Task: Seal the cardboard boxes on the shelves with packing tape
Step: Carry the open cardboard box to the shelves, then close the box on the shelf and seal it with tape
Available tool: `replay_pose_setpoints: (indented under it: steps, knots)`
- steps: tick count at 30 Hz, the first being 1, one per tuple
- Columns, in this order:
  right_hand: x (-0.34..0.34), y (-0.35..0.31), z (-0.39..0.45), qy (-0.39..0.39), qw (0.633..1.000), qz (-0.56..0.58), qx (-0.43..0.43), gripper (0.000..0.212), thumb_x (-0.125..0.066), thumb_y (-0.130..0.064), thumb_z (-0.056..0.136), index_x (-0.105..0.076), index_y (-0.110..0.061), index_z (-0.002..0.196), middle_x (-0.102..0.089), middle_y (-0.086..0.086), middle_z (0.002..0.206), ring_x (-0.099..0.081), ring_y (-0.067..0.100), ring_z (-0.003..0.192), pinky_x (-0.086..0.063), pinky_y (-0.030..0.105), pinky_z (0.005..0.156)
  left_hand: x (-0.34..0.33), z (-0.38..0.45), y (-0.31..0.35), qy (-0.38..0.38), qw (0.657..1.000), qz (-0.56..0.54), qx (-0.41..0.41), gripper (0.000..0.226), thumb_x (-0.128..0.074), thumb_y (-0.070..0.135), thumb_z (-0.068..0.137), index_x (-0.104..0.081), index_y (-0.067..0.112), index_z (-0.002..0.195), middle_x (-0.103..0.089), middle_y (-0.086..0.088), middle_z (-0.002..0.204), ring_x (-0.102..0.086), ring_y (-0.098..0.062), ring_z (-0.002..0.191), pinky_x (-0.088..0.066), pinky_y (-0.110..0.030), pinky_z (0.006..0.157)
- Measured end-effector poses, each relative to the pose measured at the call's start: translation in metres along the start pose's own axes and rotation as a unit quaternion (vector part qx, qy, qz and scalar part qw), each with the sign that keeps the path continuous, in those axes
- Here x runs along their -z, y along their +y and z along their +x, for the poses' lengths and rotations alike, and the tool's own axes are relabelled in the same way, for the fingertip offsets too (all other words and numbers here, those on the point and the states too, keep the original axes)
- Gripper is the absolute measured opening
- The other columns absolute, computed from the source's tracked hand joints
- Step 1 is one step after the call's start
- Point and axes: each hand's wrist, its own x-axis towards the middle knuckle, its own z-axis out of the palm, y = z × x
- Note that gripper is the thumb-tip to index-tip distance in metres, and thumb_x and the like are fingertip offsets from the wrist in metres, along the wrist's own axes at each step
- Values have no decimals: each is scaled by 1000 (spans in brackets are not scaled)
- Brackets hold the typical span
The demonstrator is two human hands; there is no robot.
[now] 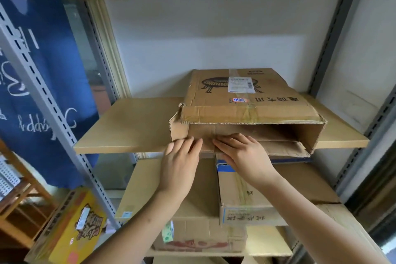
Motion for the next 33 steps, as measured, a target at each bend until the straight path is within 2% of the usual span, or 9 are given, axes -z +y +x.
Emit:
replay_pose_setpoints:
  steps: [8,11,15,21,25,27,29,31,33]
  knots:
    - [-3,-1,0,2,1000,-4,0,35,-52,-36,94,-71,-22,120,-69,-7,118,-65,22,96,-55,36,72,-9,-8,-10,19,999,-24,-13,47,-46,0,84,-71,17,121,-69,1,123,-66,-17,105,-59,-30,71]
    - [-6,-5,4,24,1000,4,-7,39,-54,-44,92,-75,-18,110,-72,-4,109,-66,22,91,-56,35,70,-10,-9,-5,10,999,-46,10,42,-55,2,86,-71,18,121,-69,1,123,-65,-17,106,-59,-28,70]
    - [-15,-4,4,59,997,-19,40,31,-56,-29,92,-75,-9,106,-73,3,103,-69,24,88,-57,36,63,-7,-7,1,18,997,-61,43,28,-55,25,95,-74,20,115,-71,4,118,-66,-14,102,-57,-26,73]
    - [-22,3,4,96,992,-38,76,27,-55,-21,94,-75,-7,106,-74,5,101,-71,22,89,-57,36,59,-7,-3,13,14,992,-79,96,24,-62,24,91,-76,21,110,-73,5,115,-67,-14,99,-58,-27,65]
    - [-16,-2,0,97,994,-39,39,24,-61,-22,90,-76,-9,104,-74,3,103,-71,21,89,-58,31,63,-4,-6,17,-3,993,-93,78,27,-68,21,91,-73,19,117,-70,4,122,-65,-13,107,-58,-26,68]
    - [-11,-10,2,82,996,-41,3,22,-72,-21,84,-75,-10,103,-74,3,105,-70,21,91,-56,31,67,1,-12,17,-5,993,-109,48,36,-65,18,92,-66,15,128,-63,3,134,-57,-12,125,-56,-27,87]
    - [-5,-20,4,62,996,-39,-42,31,-72,-29,86,-72,-10,112,-71,4,114,-68,25,102,-53,36,82,9,-28,14,12,992,-127,-7,42,-60,11,93,-61,13,135,-54,2,145,-45,-13,138,-48,-28,103]
    - [2,-34,-3,61,993,-31,-92,44,-66,-39,92,-66,-10,125,-65,6,128,-59,28,119,-42,41,103,16,-55,2,29,986,-160,-45,43,-56,6,92,-62,12,134,-52,0,147,-44,-14,140,-47,-28,105]
    - [5,-56,-15,125,985,-10,-118,41,-64,-36,93,-64,-11,126,-63,8,128,-55,29,119,-38,44,105,19,-85,-20,31,981,-189,-39,45,-57,2,88,-64,11,131,-56,-1,143,-52,-16,133,-49,-30,103]
